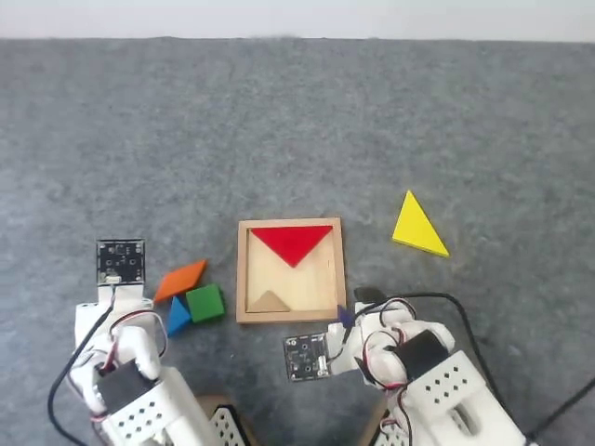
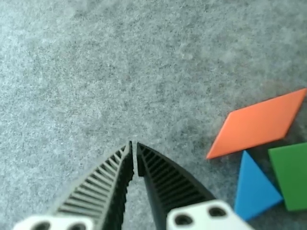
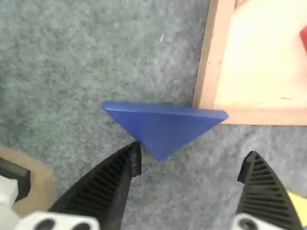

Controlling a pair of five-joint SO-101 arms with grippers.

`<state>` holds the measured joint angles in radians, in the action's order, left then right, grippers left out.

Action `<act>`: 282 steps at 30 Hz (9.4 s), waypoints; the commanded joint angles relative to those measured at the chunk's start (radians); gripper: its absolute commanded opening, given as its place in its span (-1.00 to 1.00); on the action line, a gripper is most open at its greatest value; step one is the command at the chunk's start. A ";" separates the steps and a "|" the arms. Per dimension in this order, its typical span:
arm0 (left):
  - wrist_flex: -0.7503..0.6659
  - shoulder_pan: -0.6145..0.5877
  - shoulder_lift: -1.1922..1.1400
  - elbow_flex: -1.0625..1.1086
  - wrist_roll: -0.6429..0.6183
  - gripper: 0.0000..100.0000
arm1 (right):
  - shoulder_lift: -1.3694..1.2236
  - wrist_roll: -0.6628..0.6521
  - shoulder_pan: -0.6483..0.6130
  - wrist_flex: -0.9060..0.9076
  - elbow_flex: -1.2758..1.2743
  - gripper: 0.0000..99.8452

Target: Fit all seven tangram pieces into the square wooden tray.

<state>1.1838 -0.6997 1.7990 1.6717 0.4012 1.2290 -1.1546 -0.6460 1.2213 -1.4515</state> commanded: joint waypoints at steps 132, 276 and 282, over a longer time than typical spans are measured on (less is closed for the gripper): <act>-0.012 0.000 0.023 -0.005 0.009 -0.97 | -0.875 1.847 -0.223 -0.369 0.328 -0.36; -0.012 0.000 0.023 -0.005 0.009 -0.97 | -0.875 1.846 -0.318 -0.297 0.313 -0.56; -0.012 0.000 0.023 -0.005 0.009 -0.97 | -0.875 1.844 -0.318 -0.297 0.313 -0.58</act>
<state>1.1838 -0.6981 1.7990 1.6717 0.4012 0.3851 0.6866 -0.9298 0.9452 -1.1185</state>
